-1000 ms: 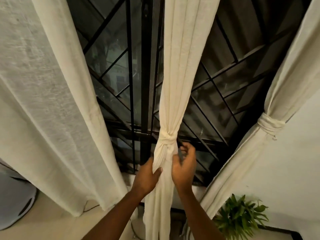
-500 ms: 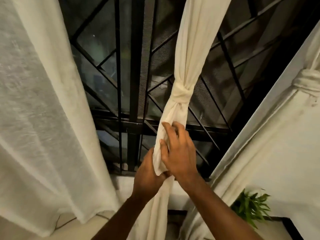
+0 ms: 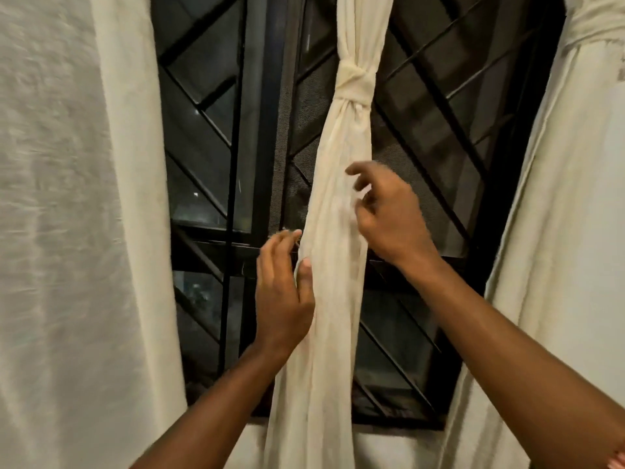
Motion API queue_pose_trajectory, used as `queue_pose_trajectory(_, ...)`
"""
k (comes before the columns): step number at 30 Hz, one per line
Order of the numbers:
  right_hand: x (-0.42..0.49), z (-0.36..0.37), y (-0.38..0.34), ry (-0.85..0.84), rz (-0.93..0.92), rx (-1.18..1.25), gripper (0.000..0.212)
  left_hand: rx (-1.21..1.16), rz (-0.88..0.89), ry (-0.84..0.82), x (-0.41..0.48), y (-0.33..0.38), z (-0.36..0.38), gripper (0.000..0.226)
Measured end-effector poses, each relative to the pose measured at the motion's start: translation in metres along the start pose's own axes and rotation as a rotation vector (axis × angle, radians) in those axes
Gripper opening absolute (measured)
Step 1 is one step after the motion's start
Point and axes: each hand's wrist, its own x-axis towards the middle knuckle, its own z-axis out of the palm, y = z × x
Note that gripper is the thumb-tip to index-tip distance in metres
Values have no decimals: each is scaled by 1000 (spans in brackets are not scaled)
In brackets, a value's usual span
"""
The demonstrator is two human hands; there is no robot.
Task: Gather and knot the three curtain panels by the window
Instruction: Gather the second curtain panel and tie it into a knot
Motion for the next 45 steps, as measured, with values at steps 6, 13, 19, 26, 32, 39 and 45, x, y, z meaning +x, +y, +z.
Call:
queue_pose_trajectory(6, -53, 14, -5, 146, 263, 162, 25, -8, 114, 47, -35, -6, -4, 35)
queue_pose_trajectory(13, -66, 27, -18, 0, 370, 236, 31, 49, 116, -1, -14, 21, -10, 37)
queue_pose_trajectory(19, -81, 33, -16, -72, 415, 343, 42, 199, 220, 1, -23, 33, -10, 39)
queue_pose_trajectory(26, -90, 36, -18, -13, 421, 337, 46, 356, 117, -119, -27, 27, -15, 44)
queue_pose_trajectory(32, -91, 25, -22, 100, 468, 211, 43, 449, 18, -176, -21, 29, -29, 24)
queue_pose_trajectory(39, -106, 5, -23, 419, 509, -31, 23, 195, -110, 23, -29, 26, -46, 17)
queue_pose_trajectory(45, -107, 13, -48, 111, 458, 183, 8, 95, 98, -163, -63, 56, -27, 15)
